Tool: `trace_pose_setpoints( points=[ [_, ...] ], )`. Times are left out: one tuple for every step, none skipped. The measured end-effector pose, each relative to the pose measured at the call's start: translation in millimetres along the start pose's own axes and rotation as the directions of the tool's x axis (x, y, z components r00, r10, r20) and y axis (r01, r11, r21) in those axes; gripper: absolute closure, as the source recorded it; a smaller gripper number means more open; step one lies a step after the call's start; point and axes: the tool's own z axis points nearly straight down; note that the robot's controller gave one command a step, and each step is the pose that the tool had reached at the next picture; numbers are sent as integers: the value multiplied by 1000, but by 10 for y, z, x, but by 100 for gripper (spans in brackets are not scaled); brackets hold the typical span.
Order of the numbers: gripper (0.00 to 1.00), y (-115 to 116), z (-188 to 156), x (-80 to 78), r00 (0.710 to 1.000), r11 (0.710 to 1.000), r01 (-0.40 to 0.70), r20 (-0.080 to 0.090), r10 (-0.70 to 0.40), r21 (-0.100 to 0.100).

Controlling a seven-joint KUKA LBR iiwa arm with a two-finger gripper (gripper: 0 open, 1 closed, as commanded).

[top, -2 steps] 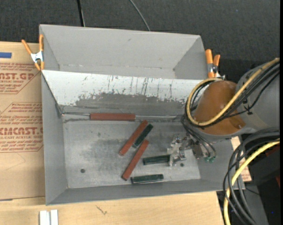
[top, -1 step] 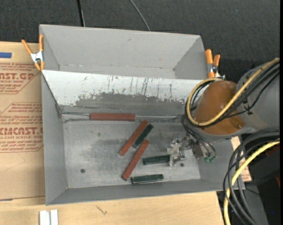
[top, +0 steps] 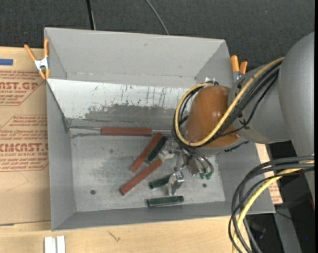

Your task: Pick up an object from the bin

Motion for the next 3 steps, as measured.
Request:
trace_pose_setpoints(
  points=[
    [100, -2, -33, -40, 1000, 1000, -1, 14, 1, 0],
    [100, -2, -33, -40, 1000, 1000, -1, 14, 1, 0],
    [100, -5, -1351, 225, 1000, 1000, -22, -3, 22, -1]
  ],
)
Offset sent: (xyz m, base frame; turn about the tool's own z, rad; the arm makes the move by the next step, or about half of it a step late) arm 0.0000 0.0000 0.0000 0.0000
